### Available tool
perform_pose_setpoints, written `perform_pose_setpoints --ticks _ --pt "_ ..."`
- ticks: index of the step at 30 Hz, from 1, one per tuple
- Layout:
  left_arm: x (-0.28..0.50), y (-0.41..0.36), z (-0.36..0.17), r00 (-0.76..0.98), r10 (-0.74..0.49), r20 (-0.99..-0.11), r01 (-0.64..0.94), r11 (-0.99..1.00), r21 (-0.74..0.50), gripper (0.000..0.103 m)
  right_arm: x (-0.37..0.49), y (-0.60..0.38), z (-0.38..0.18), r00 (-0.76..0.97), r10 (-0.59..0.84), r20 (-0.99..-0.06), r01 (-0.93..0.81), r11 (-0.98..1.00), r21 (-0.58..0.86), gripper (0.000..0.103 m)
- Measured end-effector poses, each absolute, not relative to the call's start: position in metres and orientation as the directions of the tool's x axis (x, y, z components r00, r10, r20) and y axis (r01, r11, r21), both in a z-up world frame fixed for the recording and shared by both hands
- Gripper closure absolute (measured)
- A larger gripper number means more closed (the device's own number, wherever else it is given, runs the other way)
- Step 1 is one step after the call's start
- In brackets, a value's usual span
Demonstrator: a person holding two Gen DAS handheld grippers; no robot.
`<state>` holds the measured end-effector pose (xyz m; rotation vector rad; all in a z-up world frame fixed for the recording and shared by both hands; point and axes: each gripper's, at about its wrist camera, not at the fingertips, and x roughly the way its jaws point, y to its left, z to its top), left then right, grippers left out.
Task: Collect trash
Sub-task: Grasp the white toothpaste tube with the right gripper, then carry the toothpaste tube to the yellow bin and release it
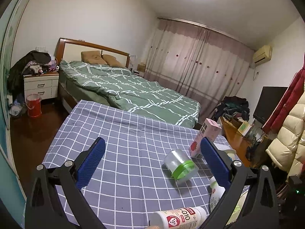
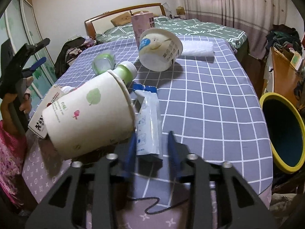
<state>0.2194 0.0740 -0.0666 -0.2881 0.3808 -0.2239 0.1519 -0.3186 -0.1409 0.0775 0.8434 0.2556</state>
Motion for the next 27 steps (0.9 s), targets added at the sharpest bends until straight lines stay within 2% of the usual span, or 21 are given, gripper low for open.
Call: perform_pose_setpoints --ticks 13,20,27 --pt "0.217 0.066 -0.069 0.896 -0.282 -0.344 0.182 0.938 -0.296 0.005 0.137 -0.357 -0.12 0.715 0.196 -0.671 -0.095 0.978 0.184 0.084" --pt "0.215 0.067 -0.068 0.898 -0.291 -0.33 0.183 0.929 -0.321 0.005 0.138 -0.435 -0.108 0.757 0.017 -0.653 0.133 0.975 0.18 0.084" --pt "0.215 0.07 -0.068 0.898 -0.292 -0.329 0.184 0.928 -0.323 0.005 0.152 -0.513 -0.126 0.7 -0.174 -0.693 0.374 0.916 0.148 0.084"
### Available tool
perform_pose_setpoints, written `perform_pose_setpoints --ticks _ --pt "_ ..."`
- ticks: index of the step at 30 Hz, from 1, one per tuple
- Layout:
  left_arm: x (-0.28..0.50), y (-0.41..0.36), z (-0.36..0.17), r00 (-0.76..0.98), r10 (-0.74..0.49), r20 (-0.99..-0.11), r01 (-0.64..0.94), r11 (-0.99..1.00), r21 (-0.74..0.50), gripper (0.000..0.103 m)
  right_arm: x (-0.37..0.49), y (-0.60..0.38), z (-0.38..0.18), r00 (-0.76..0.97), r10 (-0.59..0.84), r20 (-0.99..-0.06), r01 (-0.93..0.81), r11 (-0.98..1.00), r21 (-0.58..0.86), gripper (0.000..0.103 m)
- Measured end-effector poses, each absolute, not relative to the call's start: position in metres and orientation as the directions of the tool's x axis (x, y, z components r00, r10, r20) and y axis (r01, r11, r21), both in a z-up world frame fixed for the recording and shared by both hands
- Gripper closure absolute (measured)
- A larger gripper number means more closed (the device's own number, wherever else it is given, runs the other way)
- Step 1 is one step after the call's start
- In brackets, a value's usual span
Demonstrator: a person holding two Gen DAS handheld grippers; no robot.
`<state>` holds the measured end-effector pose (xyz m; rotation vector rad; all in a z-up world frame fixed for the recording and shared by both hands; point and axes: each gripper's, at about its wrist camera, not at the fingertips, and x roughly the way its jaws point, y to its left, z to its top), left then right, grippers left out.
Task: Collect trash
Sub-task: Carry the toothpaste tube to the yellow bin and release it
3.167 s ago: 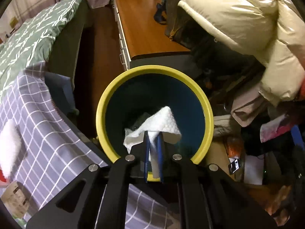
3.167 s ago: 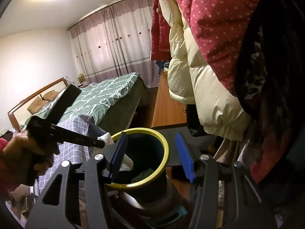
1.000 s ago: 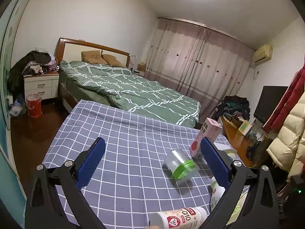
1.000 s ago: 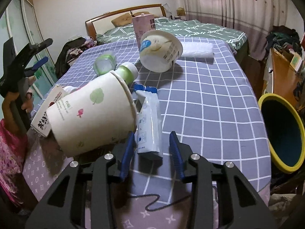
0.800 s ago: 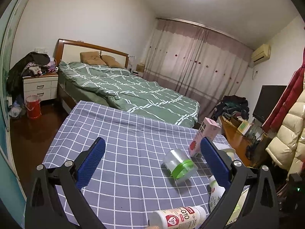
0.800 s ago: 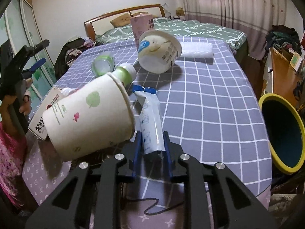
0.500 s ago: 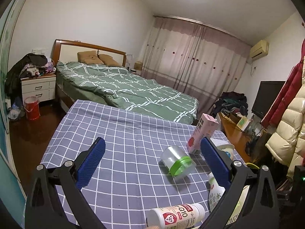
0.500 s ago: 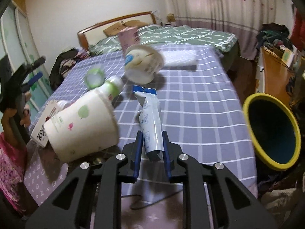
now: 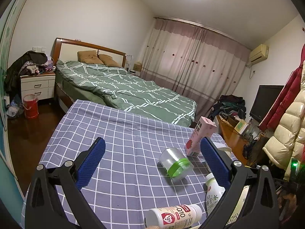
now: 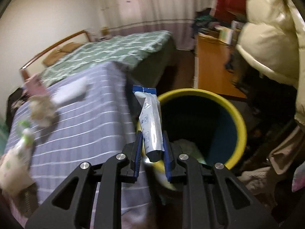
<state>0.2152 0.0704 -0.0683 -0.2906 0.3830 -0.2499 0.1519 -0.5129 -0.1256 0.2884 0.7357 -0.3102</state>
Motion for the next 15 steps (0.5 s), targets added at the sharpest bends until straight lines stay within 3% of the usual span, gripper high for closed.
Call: perform_pose_setpoints --ticks 3,6,9,15 --pt "0.215 0.071 -0.068 0.896 -0.294 -0.333 0.185 0.928 -0.322 0.005 0.161 -0.534 -0.137 0.664 -0.231 -0.711 0.44 0.889 0.123 0.082" --pt "0.216 0.069 -0.069 0.895 -0.294 -0.337 0.185 0.93 -0.319 0.005 0.166 -0.549 -0.145 0.638 -0.285 -0.715 0.496 0.862 0.099 0.069" --pt "0.216 0.068 -0.07 0.893 -0.294 -0.342 0.186 0.93 -0.316 0.005 0.162 -0.551 -0.142 0.645 -0.299 -0.703 0.526 0.841 0.125 0.068" --pt "0.217 0.062 -0.071 0.888 -0.296 -0.352 0.196 0.936 -0.292 0.005 0.143 -0.517 -0.111 0.764 -0.306 -0.567 0.481 0.857 0.186 0.058"
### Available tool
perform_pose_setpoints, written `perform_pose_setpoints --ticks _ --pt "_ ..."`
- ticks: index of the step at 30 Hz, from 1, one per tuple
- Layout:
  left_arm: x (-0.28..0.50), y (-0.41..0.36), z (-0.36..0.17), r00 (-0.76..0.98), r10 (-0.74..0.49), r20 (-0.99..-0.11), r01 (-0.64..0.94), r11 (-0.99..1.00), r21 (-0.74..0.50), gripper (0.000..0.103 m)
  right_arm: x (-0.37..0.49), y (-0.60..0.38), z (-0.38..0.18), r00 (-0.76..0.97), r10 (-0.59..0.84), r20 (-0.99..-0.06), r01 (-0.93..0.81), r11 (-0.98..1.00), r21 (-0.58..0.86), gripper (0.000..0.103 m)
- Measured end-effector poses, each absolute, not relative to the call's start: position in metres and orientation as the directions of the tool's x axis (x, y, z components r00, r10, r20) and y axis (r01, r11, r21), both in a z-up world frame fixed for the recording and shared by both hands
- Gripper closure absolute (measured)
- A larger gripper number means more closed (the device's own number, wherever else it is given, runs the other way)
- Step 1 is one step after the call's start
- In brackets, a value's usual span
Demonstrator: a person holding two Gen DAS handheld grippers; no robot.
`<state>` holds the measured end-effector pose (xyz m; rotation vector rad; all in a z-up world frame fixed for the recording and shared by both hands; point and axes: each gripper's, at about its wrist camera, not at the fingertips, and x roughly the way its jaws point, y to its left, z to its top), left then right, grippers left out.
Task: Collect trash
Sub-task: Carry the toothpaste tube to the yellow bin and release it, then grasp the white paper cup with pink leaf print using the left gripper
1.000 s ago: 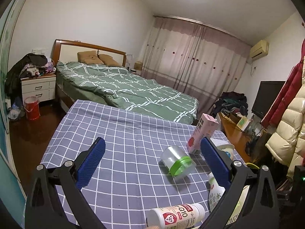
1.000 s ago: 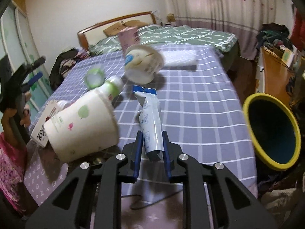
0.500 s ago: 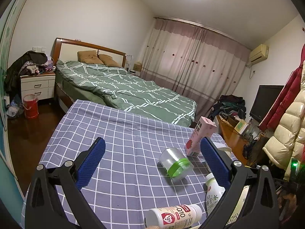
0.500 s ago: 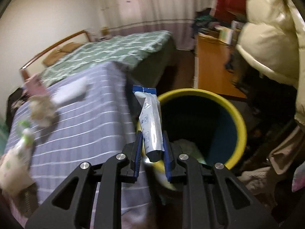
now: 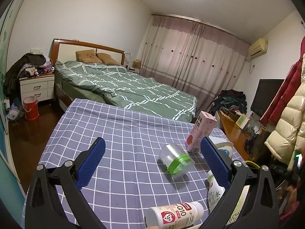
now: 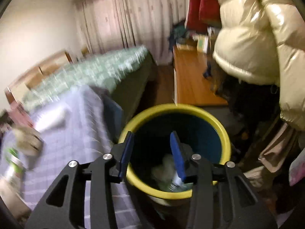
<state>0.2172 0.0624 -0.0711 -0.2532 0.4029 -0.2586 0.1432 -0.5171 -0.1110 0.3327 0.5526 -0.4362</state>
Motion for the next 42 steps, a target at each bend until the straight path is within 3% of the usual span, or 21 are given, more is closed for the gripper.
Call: perform_pose_setpoints --ticks 7,11,17,26,37,40,42 --pt "0.206 0.025 -0.062 0.842 -0.358 -0.403 0.289 0.931 -0.223 0.005 0.136 -0.472 -0.092 0.846 -0.297 -0.443 0.413 0.891 0.19 0.057" --pt "0.18 -0.014 -0.049 0.802 -0.383 -0.458 0.349 0.923 -0.162 0.005 0.139 -0.457 -0.097 0.852 -0.277 -0.444 0.384 0.907 0.171 0.057" --pt "0.14 -0.082 -0.055 0.609 -0.55 -0.571 0.518 0.821 -0.238 0.005 0.132 -0.448 -0.093 0.865 -0.288 -0.411 0.38 0.911 0.159 0.047" --pt "0.135 -0.147 -0.081 0.508 -0.517 -0.689 0.573 0.8 -0.179 0.006 0.136 -0.451 -0.096 0.862 -0.272 -0.427 0.374 0.911 0.175 0.044" --pt "0.149 -0.163 -0.096 0.49 -0.403 -0.773 0.543 0.835 -0.092 0.023 0.142 -0.456 -0.099 0.864 -0.237 -0.444 0.357 0.91 0.21 0.043" --pt "0.149 -0.164 -0.098 0.491 -0.386 -0.781 0.539 0.839 -0.076 0.031 0.142 -0.456 -0.099 0.866 -0.232 -0.443 0.353 0.91 0.215 0.043" --pt "0.15 -0.165 -0.098 0.492 -0.377 -0.784 0.535 0.842 -0.069 0.042 0.142 -0.458 -0.1 0.867 -0.228 -0.443 0.352 0.909 0.221 0.043"
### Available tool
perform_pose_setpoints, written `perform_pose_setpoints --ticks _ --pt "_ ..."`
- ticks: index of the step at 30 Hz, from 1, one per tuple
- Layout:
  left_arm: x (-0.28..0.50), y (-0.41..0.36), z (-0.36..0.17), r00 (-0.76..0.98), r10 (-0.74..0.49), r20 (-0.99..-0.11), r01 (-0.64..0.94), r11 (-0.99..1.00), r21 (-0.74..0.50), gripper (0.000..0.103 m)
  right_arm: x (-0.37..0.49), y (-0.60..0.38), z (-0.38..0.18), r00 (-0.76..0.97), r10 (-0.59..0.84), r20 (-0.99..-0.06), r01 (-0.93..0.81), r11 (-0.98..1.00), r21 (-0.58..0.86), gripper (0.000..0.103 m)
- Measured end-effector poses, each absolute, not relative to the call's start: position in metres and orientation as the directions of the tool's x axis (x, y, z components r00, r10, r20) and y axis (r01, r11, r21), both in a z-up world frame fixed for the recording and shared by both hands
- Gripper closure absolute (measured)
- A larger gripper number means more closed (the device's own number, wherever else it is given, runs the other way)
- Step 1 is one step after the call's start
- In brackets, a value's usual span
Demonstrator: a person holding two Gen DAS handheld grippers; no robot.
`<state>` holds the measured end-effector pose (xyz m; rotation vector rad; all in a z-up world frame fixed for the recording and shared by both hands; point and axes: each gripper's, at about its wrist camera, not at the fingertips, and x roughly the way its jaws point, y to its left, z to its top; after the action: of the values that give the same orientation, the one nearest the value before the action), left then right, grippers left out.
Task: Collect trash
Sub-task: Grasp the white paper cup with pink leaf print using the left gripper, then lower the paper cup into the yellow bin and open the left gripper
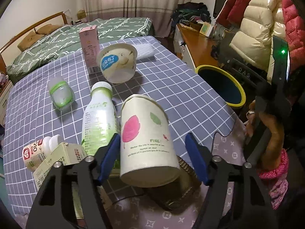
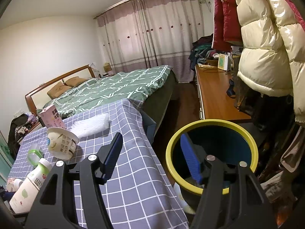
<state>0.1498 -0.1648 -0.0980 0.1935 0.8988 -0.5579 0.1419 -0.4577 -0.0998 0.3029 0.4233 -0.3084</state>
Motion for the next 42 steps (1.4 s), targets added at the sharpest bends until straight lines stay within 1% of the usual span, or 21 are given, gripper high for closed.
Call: perform_pose_setpoints --ticks 1,2,5,10,18,23,28,34,41,42 --pt "0.15 -0.165 -0.098 0.495 -0.371 -0.786 0.533 0.844 -0.062 0.046 0.141 -0.459 -0.1 0.868 -0.226 -0.443 0.352 0.908 0.226 0.043" --pt "0.15 -0.165 -0.098 0.495 -0.369 -0.787 0.533 0.844 -0.061 0.047 0.141 -0.459 -0.1 0.868 -0.225 -0.443 0.352 0.907 0.229 0.043" --pt "0.15 -0.165 -0.097 0.492 -0.377 -0.785 0.539 0.84 -0.066 0.05 0.139 -0.46 -0.1 0.871 -0.225 -0.437 0.353 0.905 0.238 0.043" --pt "0.151 -0.166 -0.081 0.512 -0.406 -0.757 0.546 0.834 -0.078 0.05 0.124 -0.465 -0.096 0.898 -0.231 -0.374 0.346 0.896 0.277 0.043" --pt "0.165 -0.193 -0.054 0.525 -0.446 -0.725 0.581 0.81 -0.079 0.05 0.091 -0.493 -0.085 0.891 -0.269 -0.366 0.38 0.882 0.279 0.043" --pt "0.174 -0.243 -0.048 0.482 -0.514 -0.709 0.641 0.759 -0.115 0.05 0.064 -0.512 -0.081 0.871 -0.342 -0.353 0.437 0.867 0.24 0.043" --pt "0.186 -0.308 -0.052 0.416 -0.555 -0.72 0.693 0.706 -0.144 0.05 0.039 -0.537 -0.084 0.842 -0.407 -0.354 0.499 0.836 0.227 0.043" --pt "0.206 -0.399 -0.073 0.372 -0.548 -0.749 0.732 0.669 -0.126 0.05 0.017 -0.561 -0.093 0.81 -0.46 -0.365 0.556 0.8 0.225 0.043" --pt "0.22 -0.471 -0.099 0.346 -0.52 -0.781 0.74 0.663 -0.114 0.047 -0.002 -0.588 -0.105 0.778 -0.49 -0.393 0.6 0.766 0.231 0.042" --pt "0.223 -0.479 -0.103 0.343 -0.526 -0.778 0.737 0.665 -0.125 0.042 -0.003 -0.59 -0.105 0.775 -0.492 -0.396 0.603 0.764 0.231 0.042"
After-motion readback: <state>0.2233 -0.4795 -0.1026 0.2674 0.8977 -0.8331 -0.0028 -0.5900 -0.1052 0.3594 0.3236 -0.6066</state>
